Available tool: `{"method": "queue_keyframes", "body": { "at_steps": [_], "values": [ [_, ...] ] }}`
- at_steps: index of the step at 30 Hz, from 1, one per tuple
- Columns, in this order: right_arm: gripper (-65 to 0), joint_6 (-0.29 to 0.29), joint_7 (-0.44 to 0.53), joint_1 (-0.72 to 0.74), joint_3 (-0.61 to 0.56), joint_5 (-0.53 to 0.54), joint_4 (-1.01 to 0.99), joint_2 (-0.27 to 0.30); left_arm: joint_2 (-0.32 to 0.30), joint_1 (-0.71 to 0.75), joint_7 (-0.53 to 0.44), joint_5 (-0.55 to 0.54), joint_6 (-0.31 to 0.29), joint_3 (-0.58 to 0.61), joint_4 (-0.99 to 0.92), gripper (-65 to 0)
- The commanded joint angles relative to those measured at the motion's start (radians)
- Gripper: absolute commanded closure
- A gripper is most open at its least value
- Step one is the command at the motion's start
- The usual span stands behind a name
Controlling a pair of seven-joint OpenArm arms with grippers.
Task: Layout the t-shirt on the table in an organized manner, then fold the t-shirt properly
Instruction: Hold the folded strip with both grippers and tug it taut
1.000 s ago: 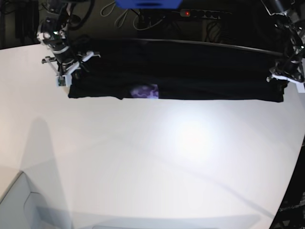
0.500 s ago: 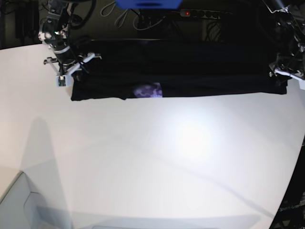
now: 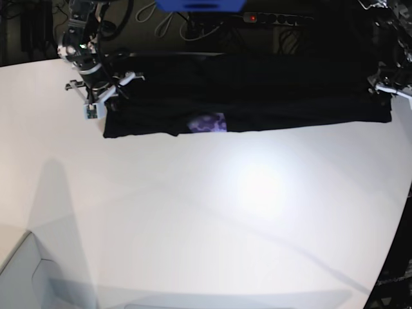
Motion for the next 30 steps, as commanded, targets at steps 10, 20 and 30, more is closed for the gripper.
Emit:
{"method": "queue_keyframes", "body": {
  "at_steps": [10, 20, 30],
  "values": [
    [0.0, 0.006, -0.056, 0.003, -0.003, -0.015, -0.002, -0.003, -0.021, -0.005, 0.005, -0.011, -0.001, -0.025, 0.008, -41.2],
    [0.0, 0.006, -0.056, 0.003, -0.003, -0.015, -0.002, -0.003, -0.015, -0.013, 0.003, 0.035, -0.001, -0.018, -0.041, -40.3],
    [0.0, 0.006, -0.056, 0.004, -0.003, -0.015, -0.002, -0.003, -0.015, -0.047, -0.066, 0.038, -0.002, -0.018, -0.184, -3.2]
  ]
}}
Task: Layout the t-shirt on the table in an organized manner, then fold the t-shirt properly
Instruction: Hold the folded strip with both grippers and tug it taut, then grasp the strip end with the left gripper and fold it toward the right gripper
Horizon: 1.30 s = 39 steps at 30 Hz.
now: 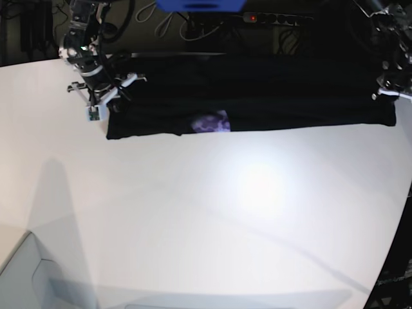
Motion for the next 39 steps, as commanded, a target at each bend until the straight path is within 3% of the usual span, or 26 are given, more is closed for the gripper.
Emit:
{"method": "queue_keyframes", "body": {
  "at_steps": [1, 8, 12, 22, 25, 31, 39],
  "values": [
    [0.0, 0.004, -0.042, -0.006, -0.001, -0.016, -0.001, 0.0, -0.003, 0.006, 0.057, 0.052, 0.013, 0.005, -0.002, 0.0],
    [0.0, 0.004, -0.042, -0.003, -0.001, -0.016, 0.001, 0.0, -0.01, -0.052, 0.059, 0.052, 0.013, 0.065, 0.017, -0.1],
    [0.0, 0.004, -0.043, 0.006, -0.001, -0.019, 0.001, 0.0, -0.001, -0.05, 0.061, 0.051, 0.013, 0.106, 0.166, -0.1],
    [0.0, 0.004, -0.043, 0.022, -0.001, -0.019, 0.001, 0.002, 0.088, -0.006, 0.061, 0.058, 0.014, 0.149, 0.535, -0.1],
    [0.0, 0.004, -0.043, 0.025, -0.001, -0.019, -0.001, 0.0, 0.092, 0.042, 0.061, 0.1, 0.016, 0.232, 0.631, -0.1],
    [0.0, 0.004, -0.045, 0.028, -0.001, -0.019, -0.001, -0.001, 0.195, 0.134, 0.061, 0.14, 0.025, 0.411, 0.749, -0.1],
    [0.0, 0.004, -0.045, 0.023, -0.002, -0.019, -0.001, -0.015, 0.373, 0.145, 0.051, 0.373, 0.025, 0.669, 0.759, -0.1]
  ]
}}
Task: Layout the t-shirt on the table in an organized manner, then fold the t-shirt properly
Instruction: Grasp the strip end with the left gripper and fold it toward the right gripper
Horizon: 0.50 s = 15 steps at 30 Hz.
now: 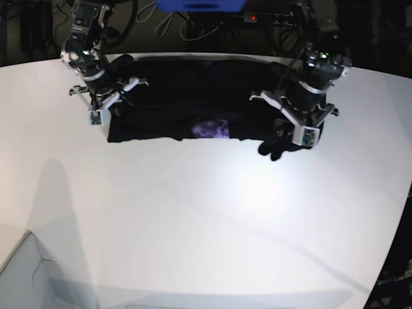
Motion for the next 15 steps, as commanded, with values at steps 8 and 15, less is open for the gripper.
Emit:
{"method": "queue_keyframes", "body": {
  "at_steps": [8, 15],
  "values": [
    [0.0, 0.004, -0.026, -0.008, -0.002, -0.013, 0.003, -0.008, 0.028, -0.011, -0.025, 0.11, -0.003, 0.131, -0.001, -0.3],
    [0.0, 0.004, -0.026, -0.007, -0.002, -0.013, 0.003, -0.008, 0.028, -0.012, -0.025, 0.111, -0.001, 0.21, -0.01, -0.5]
  ]
}}
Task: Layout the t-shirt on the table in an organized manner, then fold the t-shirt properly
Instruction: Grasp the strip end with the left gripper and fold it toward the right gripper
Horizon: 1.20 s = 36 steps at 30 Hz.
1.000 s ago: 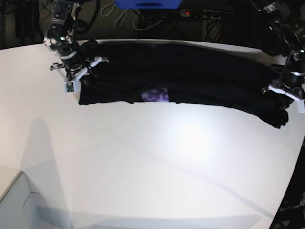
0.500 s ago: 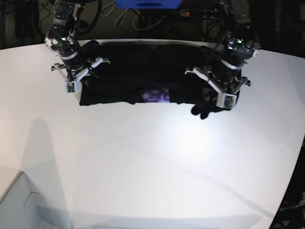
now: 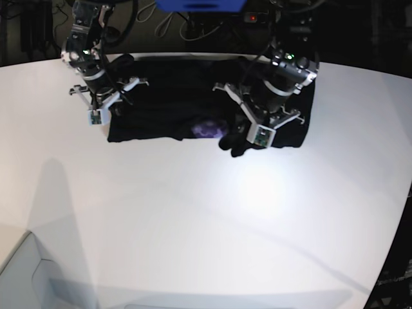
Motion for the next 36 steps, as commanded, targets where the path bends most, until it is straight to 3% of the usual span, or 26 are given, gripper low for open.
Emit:
{"method": "queue_keyframes", "body": {
  "at_steps": [1, 5, 9, 13, 15, 18, 20, 25, 30, 33, 36],
  "values": [
    [0.0, 0.004, -0.028, -0.005, -0.002, -0.013, 0.003, -0.004, 0.007, -0.008, -0.023, -0.012, 0.001, 0.018, 0.02, -0.5],
    [0.0, 0.004, -0.028, -0.003, -0.002, -0.013, 0.003, -0.004, 0.007, -0.011, -0.023, -0.012, 0.004, 0.055, 0.003, -0.5],
    [0.0, 0.004, -0.028, -0.005, -0.002, -0.013, 0.003, -0.004, -0.001, -0.013, -0.025, -0.019, 0.083, 0.084, -0.031, -0.5],
    [0.0, 0.004, -0.028, -0.005, -0.002, -0.013, 0.004, -0.004, -0.002, -0.011, -0.025, -0.014, 0.094, 0.084, -0.051, -1.5],
    [0.0, 0.004, -0.028, -0.005, -0.002, -0.013, 0.004, -0.004, -0.002, -0.011, -0.02, -0.012, 0.099, 0.084, -0.049, -7.0],
    [0.0, 0.004, -0.028, -0.005, -0.002, -0.013, 0.004, -0.004, -0.002, -0.005, -0.023, -0.019, 0.099, 0.084, -0.037, -24.2],
    [0.0, 0.004, -0.028, -0.005, -0.002, -0.013, 0.004, -0.004, -0.002, -0.005, -0.025, -0.022, 0.093, 0.084, -0.02, -31.0],
    [0.0, 0.004, -0.028, -0.003, -0.002, -0.013, 0.004, -0.004, -0.01, -0.004, -0.025, -0.155, 0.093, 0.076, 0.078, -27.9],
    [0.0, 0.004, -0.028, -0.002, -0.002, -0.013, 0.004, -0.004, -0.106, -0.01, -0.025, -0.298, 0.106, 0.061, 0.115, -27.4],
    [0.0, 0.004, -0.028, 0.0, -0.002, -0.013, 0.004, -0.004, -0.128, -0.01, -0.025, -0.347, 0.106, -0.011, 0.086, -25.9],
    [0.0, 0.004, -0.028, 0.001, -0.002, -0.013, 0.004, -0.004, -0.128, -0.008, -0.022, -0.373, 0.106, -0.131, 0.059, -20.5]
  ]
}}
